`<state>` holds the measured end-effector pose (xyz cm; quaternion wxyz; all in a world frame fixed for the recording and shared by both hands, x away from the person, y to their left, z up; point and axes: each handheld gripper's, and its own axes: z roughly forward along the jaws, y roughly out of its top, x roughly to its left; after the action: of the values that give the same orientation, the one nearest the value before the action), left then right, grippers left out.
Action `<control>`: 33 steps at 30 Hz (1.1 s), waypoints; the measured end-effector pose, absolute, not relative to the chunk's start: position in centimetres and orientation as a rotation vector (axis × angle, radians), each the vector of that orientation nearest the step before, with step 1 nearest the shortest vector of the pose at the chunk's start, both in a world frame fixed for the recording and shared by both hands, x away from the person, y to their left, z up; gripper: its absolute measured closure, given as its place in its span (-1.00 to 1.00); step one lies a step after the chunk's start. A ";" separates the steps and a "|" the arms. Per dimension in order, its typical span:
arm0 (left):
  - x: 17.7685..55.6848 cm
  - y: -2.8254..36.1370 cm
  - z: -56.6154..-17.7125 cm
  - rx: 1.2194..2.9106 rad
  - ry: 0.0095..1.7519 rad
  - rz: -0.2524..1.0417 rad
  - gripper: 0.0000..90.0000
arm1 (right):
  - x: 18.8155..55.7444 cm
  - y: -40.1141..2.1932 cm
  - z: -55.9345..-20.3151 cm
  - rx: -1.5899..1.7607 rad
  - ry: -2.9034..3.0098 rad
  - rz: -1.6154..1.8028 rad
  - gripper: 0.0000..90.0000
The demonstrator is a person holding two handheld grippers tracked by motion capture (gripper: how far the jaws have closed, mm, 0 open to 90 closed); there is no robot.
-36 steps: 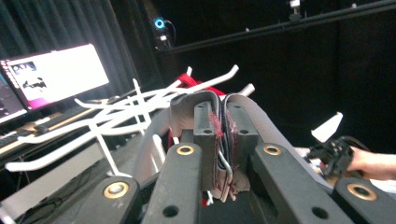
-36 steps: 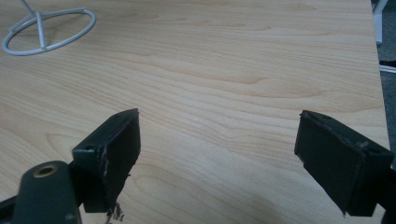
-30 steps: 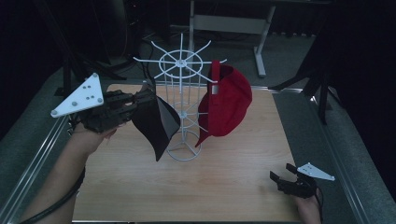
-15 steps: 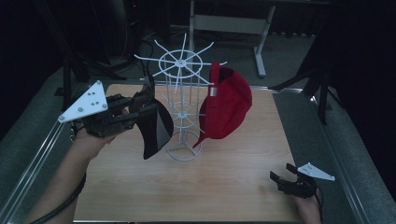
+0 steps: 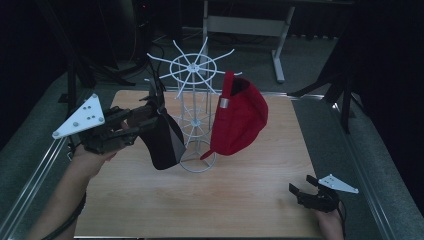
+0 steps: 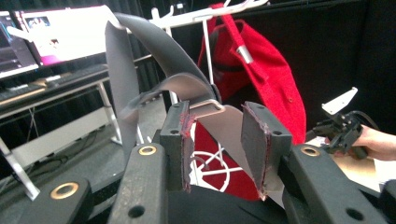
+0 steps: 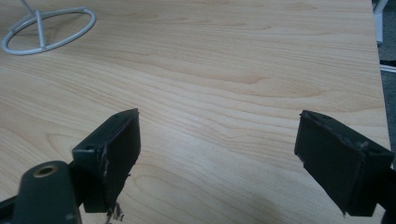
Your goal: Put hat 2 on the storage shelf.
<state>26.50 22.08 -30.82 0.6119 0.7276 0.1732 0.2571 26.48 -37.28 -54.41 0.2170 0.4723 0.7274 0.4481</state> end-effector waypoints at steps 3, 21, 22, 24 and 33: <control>26.4 22.3 -31.4 1.682 0.409 0.589 0.40 | 26.5 -37.3 -54.4 1.308 2.015 1.242 -0.68; 24.9 23.8 -36.8 1.720 0.458 0.539 0.34 | 26.4 -37.3 -54.4 1.303 2.014 1.241 -0.68; 24.9 23.8 -36.8 1.720 0.458 0.539 0.34 | 26.4 -37.3 -54.4 1.303 2.014 1.241 -0.68; 24.9 23.9 -37.2 1.720 0.471 0.536 0.34 | 26.4 -37.3 -54.4 1.303 2.016 1.237 -0.68; 24.8 24.4 -40.4 1.746 0.516 0.490 0.35 | 26.4 -37.2 -54.4 1.299 2.015 1.235 -0.68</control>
<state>24.77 24.36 -40.40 0.5874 0.7494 0.2214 0.2104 26.43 -37.21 -54.41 0.2205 0.4699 0.7288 0.4466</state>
